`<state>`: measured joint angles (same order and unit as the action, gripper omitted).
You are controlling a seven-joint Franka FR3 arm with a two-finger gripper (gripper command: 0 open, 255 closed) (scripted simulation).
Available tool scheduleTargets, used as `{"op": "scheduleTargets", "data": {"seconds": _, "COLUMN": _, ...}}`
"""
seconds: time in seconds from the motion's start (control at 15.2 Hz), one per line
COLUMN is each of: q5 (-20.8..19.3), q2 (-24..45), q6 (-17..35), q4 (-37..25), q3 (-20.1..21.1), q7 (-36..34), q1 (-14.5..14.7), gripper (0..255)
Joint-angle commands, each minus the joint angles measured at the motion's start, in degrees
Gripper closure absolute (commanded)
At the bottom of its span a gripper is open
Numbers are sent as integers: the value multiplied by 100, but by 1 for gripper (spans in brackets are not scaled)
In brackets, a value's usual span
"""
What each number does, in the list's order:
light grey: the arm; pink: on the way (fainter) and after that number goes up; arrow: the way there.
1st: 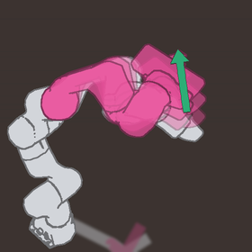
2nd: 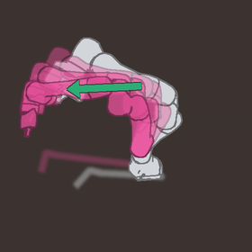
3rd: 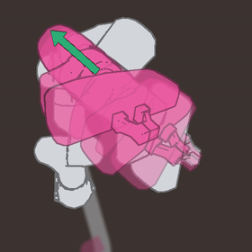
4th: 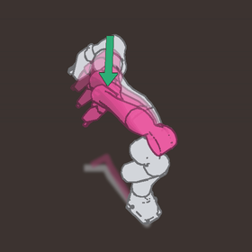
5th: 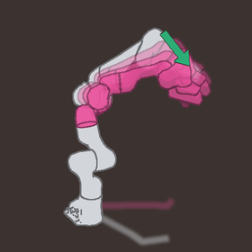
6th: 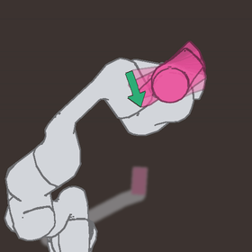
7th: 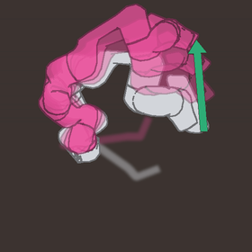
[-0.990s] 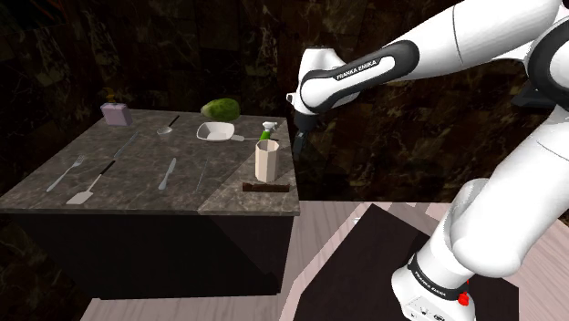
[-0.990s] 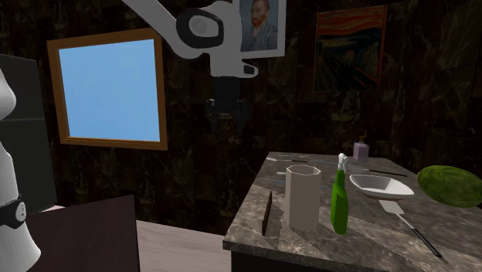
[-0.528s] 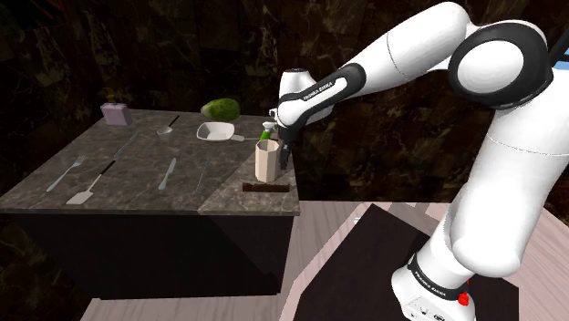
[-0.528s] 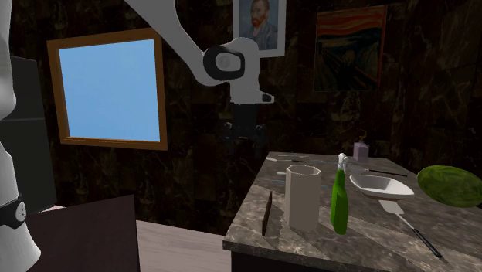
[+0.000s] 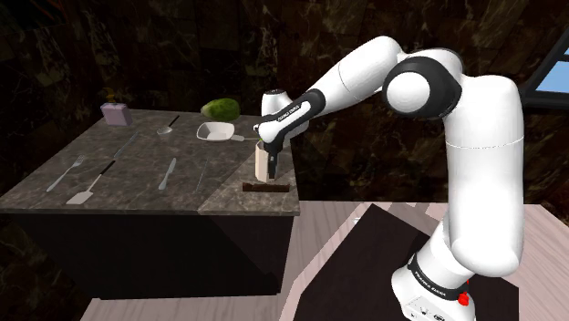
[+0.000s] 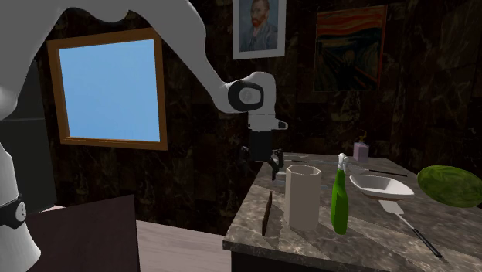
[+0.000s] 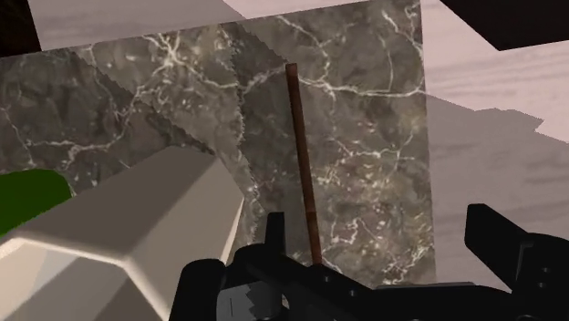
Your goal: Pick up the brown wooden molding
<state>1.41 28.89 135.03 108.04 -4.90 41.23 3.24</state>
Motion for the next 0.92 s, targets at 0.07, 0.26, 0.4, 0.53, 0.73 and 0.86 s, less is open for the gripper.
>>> {"op": "scheduleTargets", "data": {"seconds": 0.07, "q5": -69, "q2": 673, "q6": 8, "q4": -626, "q3": 52, "q7": 157, "q1": 3, "gripper": 0}}
{"op": "scheduleTargets", "data": {"seconds": 0.26, "q5": -148, "q2": 1367, "q6": -45, "q4": -1333, "q3": 96, "q7": 314, "q1": -5, "gripper": 0}}
{"op": "scheduleTargets", "data": {"seconds": 0.4, "q5": -144, "q2": 1483, "q6": 43, "q4": -1361, "q3": 100, "q7": 313, "q1": -9, "gripper": 0}}
{"op": "scheduleTargets", "data": {"seconds": 0.53, "q5": -140, "q2": 1602, "q6": 129, "q4": -1394, "q3": 105, "q7": 311, "q1": -13, "gripper": 0}}
{"op": "scheduleTargets", "data": {"seconds": 0.73, "q5": -134, "q2": 1786, "q6": 253, "q4": -1453, "q3": 112, "q7": 308, "q1": -20, "gripper": 0}}
{"op": "scheduleTargets", "data": {"seconds": 0.86, "q5": -135, "q2": 1821, "q6": 276, "q4": -1465, "q3": 115, "q7": 306, "q1": -23, "gripper": 0}}
